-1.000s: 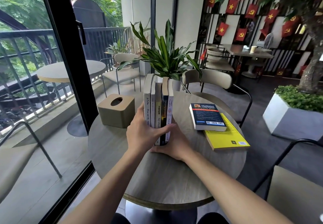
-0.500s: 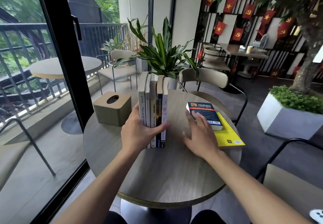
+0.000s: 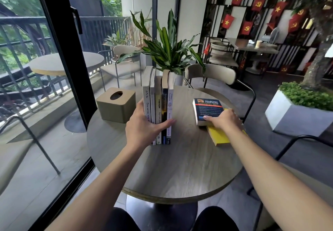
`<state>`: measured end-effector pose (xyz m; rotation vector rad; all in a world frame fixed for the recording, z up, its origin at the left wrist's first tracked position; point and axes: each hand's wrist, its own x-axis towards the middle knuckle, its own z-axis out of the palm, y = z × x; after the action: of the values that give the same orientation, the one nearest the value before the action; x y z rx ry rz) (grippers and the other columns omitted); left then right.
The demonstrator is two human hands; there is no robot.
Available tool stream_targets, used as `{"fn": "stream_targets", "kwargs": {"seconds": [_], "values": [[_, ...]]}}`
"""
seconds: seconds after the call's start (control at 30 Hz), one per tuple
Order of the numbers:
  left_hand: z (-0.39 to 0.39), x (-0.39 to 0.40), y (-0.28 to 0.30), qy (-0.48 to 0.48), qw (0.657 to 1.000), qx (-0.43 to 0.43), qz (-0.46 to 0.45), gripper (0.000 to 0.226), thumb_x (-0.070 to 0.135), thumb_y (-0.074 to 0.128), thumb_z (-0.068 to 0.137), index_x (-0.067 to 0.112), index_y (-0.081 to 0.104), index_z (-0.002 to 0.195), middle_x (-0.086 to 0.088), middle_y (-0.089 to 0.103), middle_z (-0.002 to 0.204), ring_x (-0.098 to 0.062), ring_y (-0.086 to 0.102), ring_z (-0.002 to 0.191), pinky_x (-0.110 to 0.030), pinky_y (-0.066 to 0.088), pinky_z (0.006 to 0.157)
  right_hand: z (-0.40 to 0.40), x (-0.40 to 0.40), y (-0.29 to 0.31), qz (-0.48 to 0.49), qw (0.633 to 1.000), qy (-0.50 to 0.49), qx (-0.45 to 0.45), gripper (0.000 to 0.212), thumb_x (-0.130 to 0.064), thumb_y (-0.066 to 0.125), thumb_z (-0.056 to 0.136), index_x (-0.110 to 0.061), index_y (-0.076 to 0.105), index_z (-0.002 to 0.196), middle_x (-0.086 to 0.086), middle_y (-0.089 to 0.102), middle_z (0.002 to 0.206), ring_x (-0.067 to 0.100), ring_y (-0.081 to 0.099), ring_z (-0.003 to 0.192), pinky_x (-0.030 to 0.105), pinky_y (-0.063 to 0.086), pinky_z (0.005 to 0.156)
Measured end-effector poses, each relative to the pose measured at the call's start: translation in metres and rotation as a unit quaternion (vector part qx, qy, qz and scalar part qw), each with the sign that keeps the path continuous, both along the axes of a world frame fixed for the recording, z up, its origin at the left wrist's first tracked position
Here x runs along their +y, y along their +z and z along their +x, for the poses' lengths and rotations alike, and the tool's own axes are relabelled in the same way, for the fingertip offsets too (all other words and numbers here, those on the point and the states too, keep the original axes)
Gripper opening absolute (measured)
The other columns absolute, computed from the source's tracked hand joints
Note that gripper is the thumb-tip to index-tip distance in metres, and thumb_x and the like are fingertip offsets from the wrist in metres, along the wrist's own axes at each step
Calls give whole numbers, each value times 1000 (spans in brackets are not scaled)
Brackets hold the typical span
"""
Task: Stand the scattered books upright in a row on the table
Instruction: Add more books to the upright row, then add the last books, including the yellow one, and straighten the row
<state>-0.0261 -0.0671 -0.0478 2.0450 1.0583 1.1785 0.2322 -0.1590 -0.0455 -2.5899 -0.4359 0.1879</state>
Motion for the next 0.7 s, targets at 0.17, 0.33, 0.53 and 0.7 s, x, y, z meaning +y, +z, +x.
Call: {"fn": "stream_targets", "kwargs": {"seconds": [0.17,0.33,0.53,0.7], "values": [[1,-1,1,1,1000,5,-1,97,73,82,55,28,47,134,13,64,117,-9,62,101,-33,56,80,8,-1,11,103,985,38,133,77,-37,93,63,-2,59,123,15,63,123,30,58,103,35,46,87],[-1,-1,2,-7,1000,6,-10,100,78,79,53,33,45,135,15,63,121,-9,63,106,-38,57,84,-17,0,8,211,973,57,74,47,-31,54,98,7,56,125,24,60,129,39,56,117,38,43,89],[1,-2,2,-3,1000,9,-1,97,74,81,57,28,48,136,14,61,120,-7,60,101,-30,53,80,-64,-5,-24,343,935,95,6,44,-53,39,95,-10,40,104,22,58,111,42,62,96,45,49,80],[1,-2,1,-7,1000,6,5,99,73,81,58,25,46,137,11,63,120,-3,57,97,-27,51,76,-93,-12,-36,297,939,167,-32,27,-20,44,105,-1,37,123,20,62,116,38,61,102,34,36,65]]}}
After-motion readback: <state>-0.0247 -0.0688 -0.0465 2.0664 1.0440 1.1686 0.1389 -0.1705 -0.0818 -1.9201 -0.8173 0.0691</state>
